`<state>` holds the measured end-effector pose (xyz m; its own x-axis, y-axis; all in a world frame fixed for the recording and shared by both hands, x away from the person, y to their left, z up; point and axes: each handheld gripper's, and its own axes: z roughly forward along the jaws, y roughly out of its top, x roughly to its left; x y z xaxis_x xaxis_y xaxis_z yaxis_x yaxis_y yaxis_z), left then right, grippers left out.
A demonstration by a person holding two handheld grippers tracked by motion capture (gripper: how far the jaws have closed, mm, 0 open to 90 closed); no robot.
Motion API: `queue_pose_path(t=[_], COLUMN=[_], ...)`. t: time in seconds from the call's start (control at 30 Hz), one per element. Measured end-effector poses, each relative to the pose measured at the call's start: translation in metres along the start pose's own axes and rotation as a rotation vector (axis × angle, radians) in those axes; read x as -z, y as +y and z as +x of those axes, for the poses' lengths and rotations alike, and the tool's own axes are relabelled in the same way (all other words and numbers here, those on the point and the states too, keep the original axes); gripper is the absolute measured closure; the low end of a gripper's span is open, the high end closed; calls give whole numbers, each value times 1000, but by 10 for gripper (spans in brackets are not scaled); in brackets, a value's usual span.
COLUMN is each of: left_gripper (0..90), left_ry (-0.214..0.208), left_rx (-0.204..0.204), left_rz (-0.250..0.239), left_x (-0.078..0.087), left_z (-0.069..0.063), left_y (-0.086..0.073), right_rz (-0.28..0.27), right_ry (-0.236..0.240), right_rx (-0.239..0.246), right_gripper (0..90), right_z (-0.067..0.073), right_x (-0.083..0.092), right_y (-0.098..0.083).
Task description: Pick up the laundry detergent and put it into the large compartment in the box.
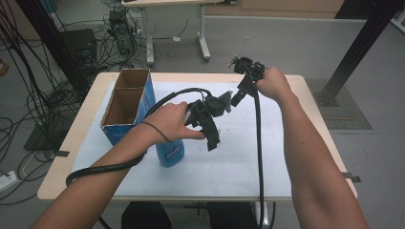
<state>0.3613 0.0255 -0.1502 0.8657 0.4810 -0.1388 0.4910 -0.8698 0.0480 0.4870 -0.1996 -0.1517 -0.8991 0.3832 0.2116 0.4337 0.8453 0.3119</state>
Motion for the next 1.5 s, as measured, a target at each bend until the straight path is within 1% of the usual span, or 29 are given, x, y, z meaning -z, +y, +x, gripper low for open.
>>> queue_pose_path(t=[0.17,0.27,0.43,0.57,0.83,0.93,1.0,1.1,1.2,1.4,1.47,1.5], left_gripper=[47,48,48,48,48,48,48,48,47,48,47,47], left_ry=[-7,-8,-22,-18,-18,-14,-19,-9,-8,-5,1,1], left_rx=[0,-1,6,3,8,9,15,7,9,24,32,34], left_rz=[-5,4,-9,-3,-8,-14,-23,-27,-34,-60,-66,-78], left_x=[1,1,0,0,4,9,14,22,30,48,55,61], left_z=[1,2,4,5,7,8,9,8,8,11,12,14], left_y=[-1,0,-1,0,-2,-3,-4,-6,-8,-17,-21,-25], right_rz=[2,-4,-2,0,6,4,2,4,3,-3,-3,-2], right_ry=[0,4,13,16,14,12,10,11,11,9,11,12], right_rx=[4,2,3,3,-3,-5,-7,-14,-15,-20,-22,-19], right_gripper=[39,39,39,39,39,39,39,39,39,39,39,39], right_z=[0,-1,-3,-4,-5,-5,-5,-6,-6,-6,-6,-7], right_x=[0,-1,-4,-5,-5,-5,-4,-5,-4,-3,-3,-4], right_y=[1,-1,0,2,1,-1,-2,-4,-6,-9,-9,-9])
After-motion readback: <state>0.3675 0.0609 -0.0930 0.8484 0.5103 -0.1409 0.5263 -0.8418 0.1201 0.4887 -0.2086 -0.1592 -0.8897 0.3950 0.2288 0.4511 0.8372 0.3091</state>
